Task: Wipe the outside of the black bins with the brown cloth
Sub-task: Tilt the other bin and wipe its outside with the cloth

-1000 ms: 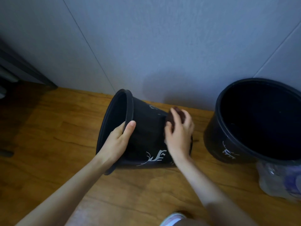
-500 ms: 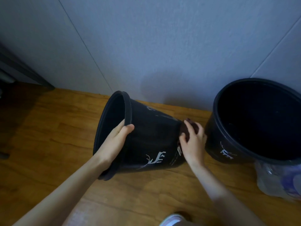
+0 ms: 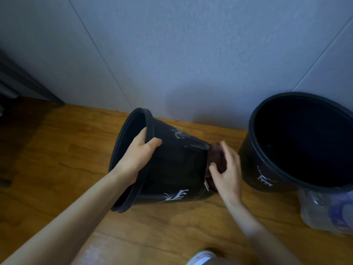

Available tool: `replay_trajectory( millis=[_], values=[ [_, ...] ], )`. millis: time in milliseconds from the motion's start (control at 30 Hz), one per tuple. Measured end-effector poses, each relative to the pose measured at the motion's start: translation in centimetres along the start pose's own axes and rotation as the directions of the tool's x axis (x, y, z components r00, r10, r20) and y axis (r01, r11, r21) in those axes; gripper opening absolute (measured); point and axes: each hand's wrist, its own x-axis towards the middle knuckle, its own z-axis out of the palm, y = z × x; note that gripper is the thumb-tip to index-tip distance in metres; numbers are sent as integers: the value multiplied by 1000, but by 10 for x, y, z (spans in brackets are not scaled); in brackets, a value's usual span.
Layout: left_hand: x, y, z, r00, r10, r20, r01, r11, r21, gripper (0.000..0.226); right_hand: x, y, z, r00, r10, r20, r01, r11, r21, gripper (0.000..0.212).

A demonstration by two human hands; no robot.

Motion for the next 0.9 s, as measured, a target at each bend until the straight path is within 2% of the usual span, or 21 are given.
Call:
replay_trajectory(
  millis=[67,167,233,300,333,367,400,433,500,567,633,733,900],
  values=[
    [-3,-3,-1,999,-2,-36,2,1000,-1,22,7,-9,-10,988,148,-48,-136,972,192,64],
    [-4,-5,0,999,-23,-42,22,1000,-14,24,15,-22,-21,949,316,-11,-268,825,497,38],
    [-4,-5,2,998,-42,-48,40,999,-25,24,17,-33,-25,914,385,127,-359,621,697,19],
    [-2,-5,3,997,-58,-56,56,997,-50,22,14,-44,-27,864,385,323,-465,365,807,14],
    [-2,-4,3,996,-67,-57,63,996,-62,19,13,-48,-27,843,363,397,-505,277,818,16],
    [-2,-4,4,996,-75,-57,71,995,-72,17,11,-53,-27,831,340,439,-531,255,808,18],
    [-2,-5,3,995,-82,-60,77,994,-81,17,8,-56,-24,839,313,445,-532,302,791,19],
    [-2,-5,3,994,-87,-64,82,993,-87,18,7,-57,-21,862,279,423,-506,414,757,19],
    [-1,-7,2,993,-99,-69,92,991,-99,21,10,-51,-20,923,191,333,-364,713,599,26],
    [-1,-8,0,991,-110,-74,101,988,-118,19,14,-47,-23,945,98,311,-225,886,406,32],
    [0,-9,-2,990,-116,-84,104,985,-134,18,16,-44,-25,937,68,343,-178,937,299,34],
    [1,-9,-2,988,-119,-98,102,981,-163,19,12,-43,-19,940,22,341,-120,955,272,42],
    [1,-11,-1,985,-119,-124,97,980,-171,18,2,-66,-6,947,-70,314,64,998,27,79]
  ],
)
